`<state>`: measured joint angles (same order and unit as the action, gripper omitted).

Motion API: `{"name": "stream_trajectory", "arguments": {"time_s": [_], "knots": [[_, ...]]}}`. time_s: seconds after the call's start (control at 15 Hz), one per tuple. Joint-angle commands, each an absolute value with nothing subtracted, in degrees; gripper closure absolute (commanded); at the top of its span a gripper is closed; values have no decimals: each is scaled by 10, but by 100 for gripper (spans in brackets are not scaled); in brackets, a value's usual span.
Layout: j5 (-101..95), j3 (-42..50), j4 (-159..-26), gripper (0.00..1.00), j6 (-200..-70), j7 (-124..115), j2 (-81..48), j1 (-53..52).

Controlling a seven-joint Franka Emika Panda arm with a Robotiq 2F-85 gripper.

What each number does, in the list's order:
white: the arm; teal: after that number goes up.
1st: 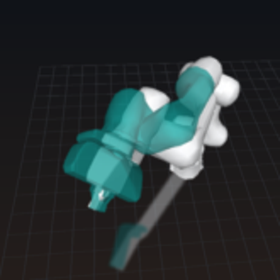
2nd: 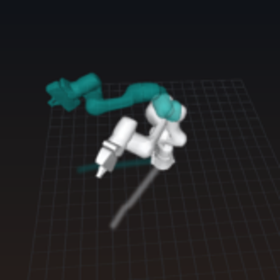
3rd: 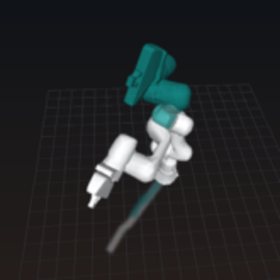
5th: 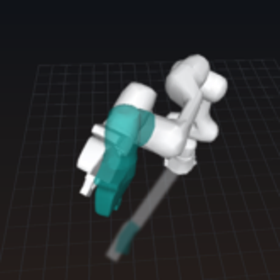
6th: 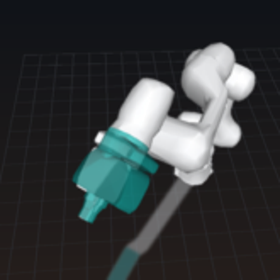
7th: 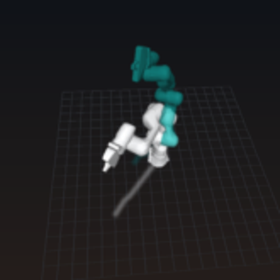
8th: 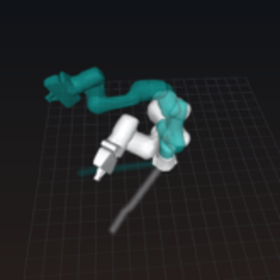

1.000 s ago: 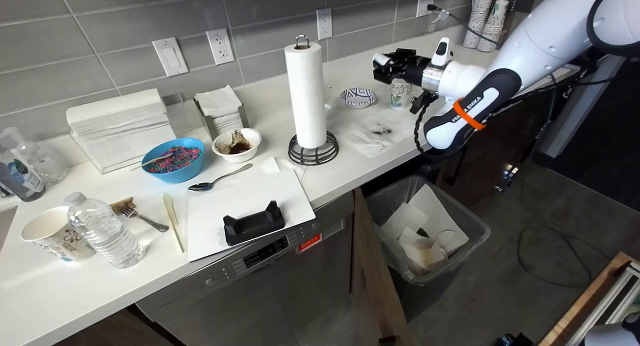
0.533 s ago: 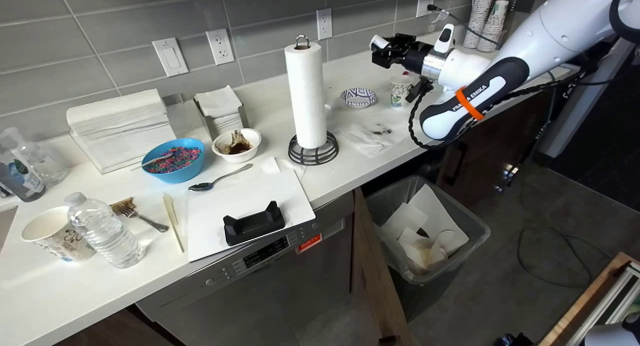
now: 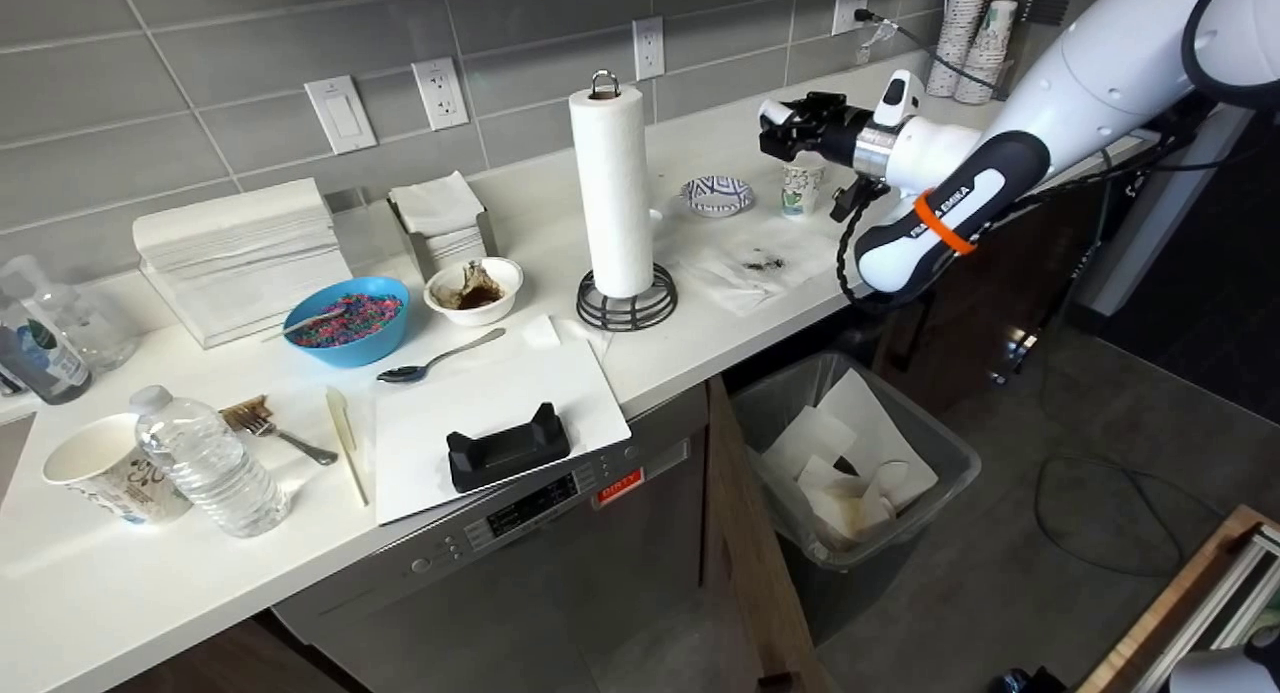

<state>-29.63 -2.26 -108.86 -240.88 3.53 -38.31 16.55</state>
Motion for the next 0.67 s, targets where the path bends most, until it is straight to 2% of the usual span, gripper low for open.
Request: {"name": "stream_trajectory", "arguments": {"time_s": [0.0,0.33,0.4,0.6], "knots": [[-274,23,-1111,86,-2402,43,-370,123],[-311,24,-1103,86,-2443,2,-380,120],[-337,-64,-1065,86,-2416,15,-381,187],[-390,-180,-1029,86,-2417,20,-396,271]]}}
